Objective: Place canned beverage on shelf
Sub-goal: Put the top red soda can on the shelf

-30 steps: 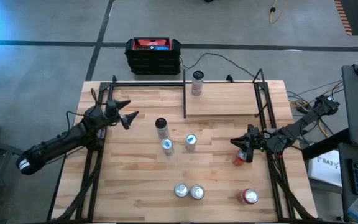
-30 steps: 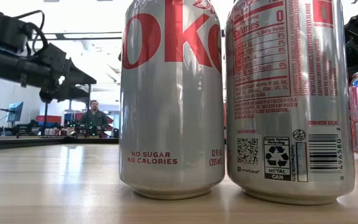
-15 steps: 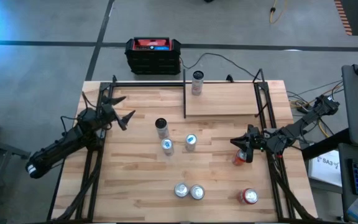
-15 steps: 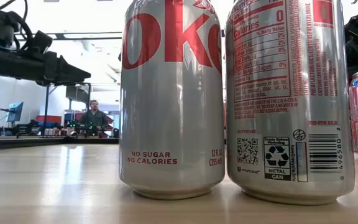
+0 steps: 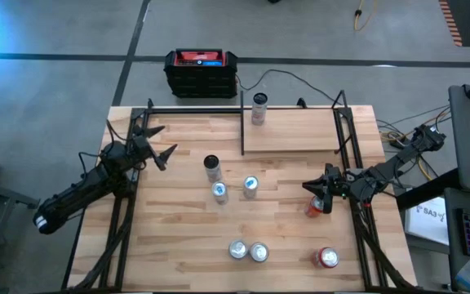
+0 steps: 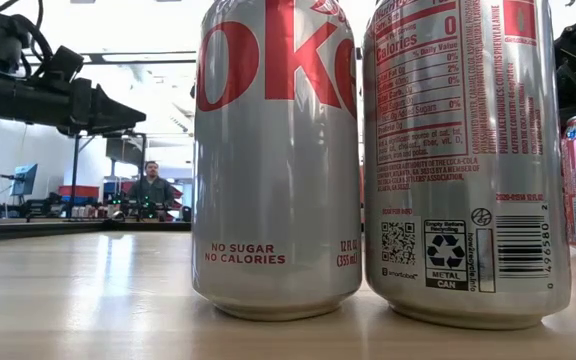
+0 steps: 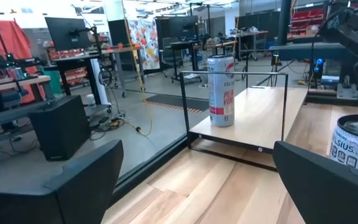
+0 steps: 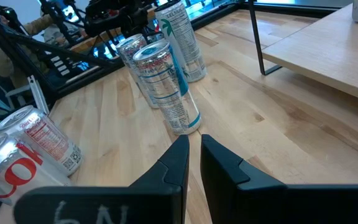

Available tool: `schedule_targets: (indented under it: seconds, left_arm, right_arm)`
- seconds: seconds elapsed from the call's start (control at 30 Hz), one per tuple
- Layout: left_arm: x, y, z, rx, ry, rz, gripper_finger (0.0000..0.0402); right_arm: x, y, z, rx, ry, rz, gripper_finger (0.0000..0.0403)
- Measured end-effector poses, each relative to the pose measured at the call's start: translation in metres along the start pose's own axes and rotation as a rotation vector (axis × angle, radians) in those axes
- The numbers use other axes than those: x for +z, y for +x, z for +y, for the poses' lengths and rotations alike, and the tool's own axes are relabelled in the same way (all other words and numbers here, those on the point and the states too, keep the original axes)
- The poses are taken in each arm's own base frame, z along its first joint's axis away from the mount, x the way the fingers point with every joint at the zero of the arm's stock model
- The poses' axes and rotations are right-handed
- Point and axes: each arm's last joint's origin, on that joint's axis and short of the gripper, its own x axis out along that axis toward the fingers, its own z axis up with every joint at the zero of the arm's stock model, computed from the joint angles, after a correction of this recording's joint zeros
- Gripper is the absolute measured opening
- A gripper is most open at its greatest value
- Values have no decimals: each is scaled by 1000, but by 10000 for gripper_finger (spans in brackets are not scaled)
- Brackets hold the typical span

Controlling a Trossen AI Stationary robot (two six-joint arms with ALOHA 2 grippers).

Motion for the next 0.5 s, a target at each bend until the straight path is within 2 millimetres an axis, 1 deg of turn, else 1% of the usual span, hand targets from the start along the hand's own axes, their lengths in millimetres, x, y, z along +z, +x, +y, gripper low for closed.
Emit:
schedule_targets:
  seconds: [0.5]
  left_arm:
    - [0,0,0,0,0,-2,398]
  right_arm:
    - [1,0,1,2,12,-14,29]
